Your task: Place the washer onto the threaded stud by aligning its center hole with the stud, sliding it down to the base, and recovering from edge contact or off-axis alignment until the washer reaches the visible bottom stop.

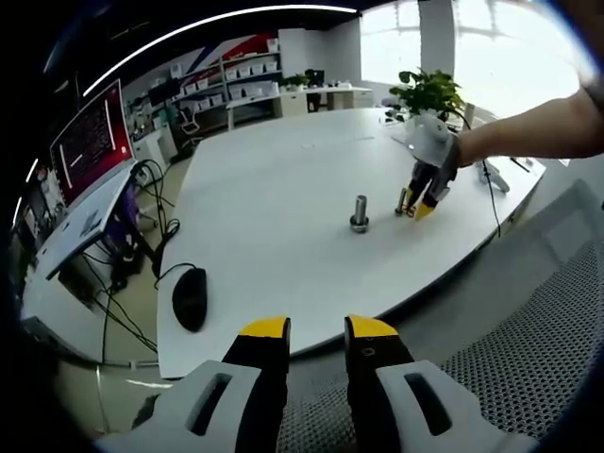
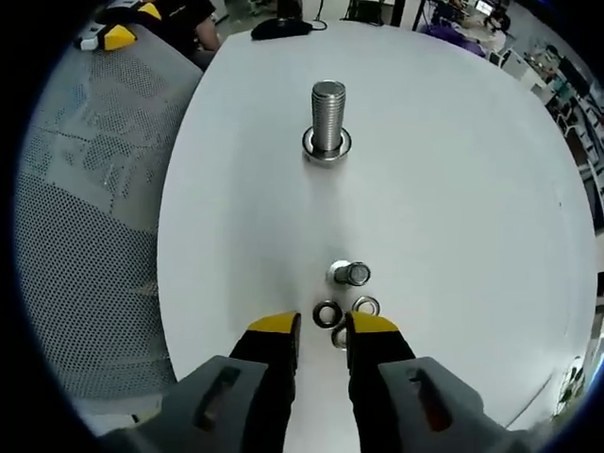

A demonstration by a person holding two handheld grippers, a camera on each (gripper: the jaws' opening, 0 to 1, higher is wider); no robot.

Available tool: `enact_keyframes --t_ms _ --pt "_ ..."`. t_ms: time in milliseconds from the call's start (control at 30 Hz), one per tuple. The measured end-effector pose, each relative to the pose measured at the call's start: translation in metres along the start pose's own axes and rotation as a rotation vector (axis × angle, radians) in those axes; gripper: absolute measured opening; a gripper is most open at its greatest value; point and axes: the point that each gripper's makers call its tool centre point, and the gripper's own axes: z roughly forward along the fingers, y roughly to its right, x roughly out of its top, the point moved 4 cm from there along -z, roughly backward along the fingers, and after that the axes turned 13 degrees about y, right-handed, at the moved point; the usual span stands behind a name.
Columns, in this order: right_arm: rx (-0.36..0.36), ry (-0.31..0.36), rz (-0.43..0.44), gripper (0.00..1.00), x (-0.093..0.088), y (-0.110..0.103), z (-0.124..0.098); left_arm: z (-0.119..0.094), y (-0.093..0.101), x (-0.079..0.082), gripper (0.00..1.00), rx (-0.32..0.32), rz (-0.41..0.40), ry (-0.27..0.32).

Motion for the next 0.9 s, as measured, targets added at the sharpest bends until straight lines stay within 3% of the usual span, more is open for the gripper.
enact_keyframes --t_ms 67,233,400,633,900 --pt "0.015 -0.015 -0.063 0.16 -0.0010 -0.0005 -0.0006 0.0000 0.0000 0.0001 0.21 0.000 0.000 0.000" --pt "0.004 -0.029 -0.006 0.16 0.0010 0.0007 0.0007 -0.0002 0.0004 0.0004 0.21 -0.001 -0.002 0.001" --pt "0.000 -0.060 -0.006 0.16 0.0023 0.0002 0.0023 -0.0004 0.0007 0.0004 0.21 -0.003 -0.001 0.001" --pt "-0.004 -0.139 -0.067 0.16 0.0064 -0.0036 0.0047 -0.0005 0.0011 0.0003 0.21 -0.004 -0.001 0.001" --pt "-0.005 -0.157 -0.069 0.16 0.0062 -0.0038 0.0039 -0.0005 0.0014 0.0002 0.21 -0.004 0.000 -0.001"
